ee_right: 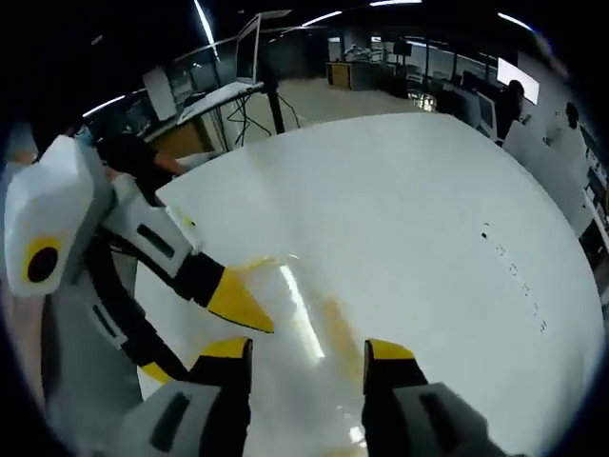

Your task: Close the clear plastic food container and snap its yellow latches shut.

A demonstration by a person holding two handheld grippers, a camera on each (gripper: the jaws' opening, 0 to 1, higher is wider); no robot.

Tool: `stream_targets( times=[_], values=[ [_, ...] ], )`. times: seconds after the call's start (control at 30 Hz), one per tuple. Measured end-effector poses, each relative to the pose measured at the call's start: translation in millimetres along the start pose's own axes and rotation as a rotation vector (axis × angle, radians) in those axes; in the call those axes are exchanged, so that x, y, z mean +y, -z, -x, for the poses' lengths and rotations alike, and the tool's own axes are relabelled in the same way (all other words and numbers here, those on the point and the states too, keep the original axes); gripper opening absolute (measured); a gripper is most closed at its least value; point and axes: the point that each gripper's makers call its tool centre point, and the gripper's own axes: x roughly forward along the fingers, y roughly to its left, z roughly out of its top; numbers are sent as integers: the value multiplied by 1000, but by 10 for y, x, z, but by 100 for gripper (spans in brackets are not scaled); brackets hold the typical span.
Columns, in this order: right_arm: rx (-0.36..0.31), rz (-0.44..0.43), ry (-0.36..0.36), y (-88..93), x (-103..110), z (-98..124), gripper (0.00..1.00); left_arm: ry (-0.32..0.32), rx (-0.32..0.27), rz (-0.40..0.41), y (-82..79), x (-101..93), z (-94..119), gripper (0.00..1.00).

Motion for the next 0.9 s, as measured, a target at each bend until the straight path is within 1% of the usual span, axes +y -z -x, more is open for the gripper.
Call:
stream_targets(
  times=[0.03, 0.07, 0.1, 0.13, 0.17, 0.2, 0.23, 0.33, 0.43, 0.47, 0.53, 0.77, 0.9],
  values=[
    [4, 3, -9, -10, 7, -11, 44, 14, 1, -1, 3, -54, -21, 48],
    [9, 7, -17, -14, 10, -22, 44, 14, -2, -10, 1, -70, -29, 46],
    [49, 34, -38, 37, 30, -26, 44, 3, 7, -36, 22, -73, -37, 45],
    [67, 50, -37, 54, 16, -41, 44, 16, 25, -57, 55, -96, -45, 43],
    [91, 64, -45, 80, 19, -51, 44, 4, 12, -66, 36, -83, -44, 43],
    [70, 45, -57, 29, 25, -72, 44, 11, 18, -48, 45, -92, -33, 42],
    [82, 50, -73, 27, 26, -79, 43, 5, 14, -39, 37, -62, -22, 42],
    [118, 73, -102, 25, 12, -92, 43, 14, 4, -16, 41, -47, -20, 41],
    [159, 100, -120, 29, 28, -94, 42, 13, 18, -6, 37, -53, -26, 41],
    [171, 108, -122, 33, 30, -94, 42, 12, 33, -13, 38, -56, -28, 41],
    [186, 112, -122, 37, 39, -95, 42, 18, 42, -3, 43, -47, -26, 41],
    [241, 126, -123, 58, 49, -105, 41, 28, 54, 5, 64, -51, -27, 40],
    [255, 115, -126, 66, 41, -101, 41, 25, 59, 11, 69, -47, -29, 40]
  ],
)
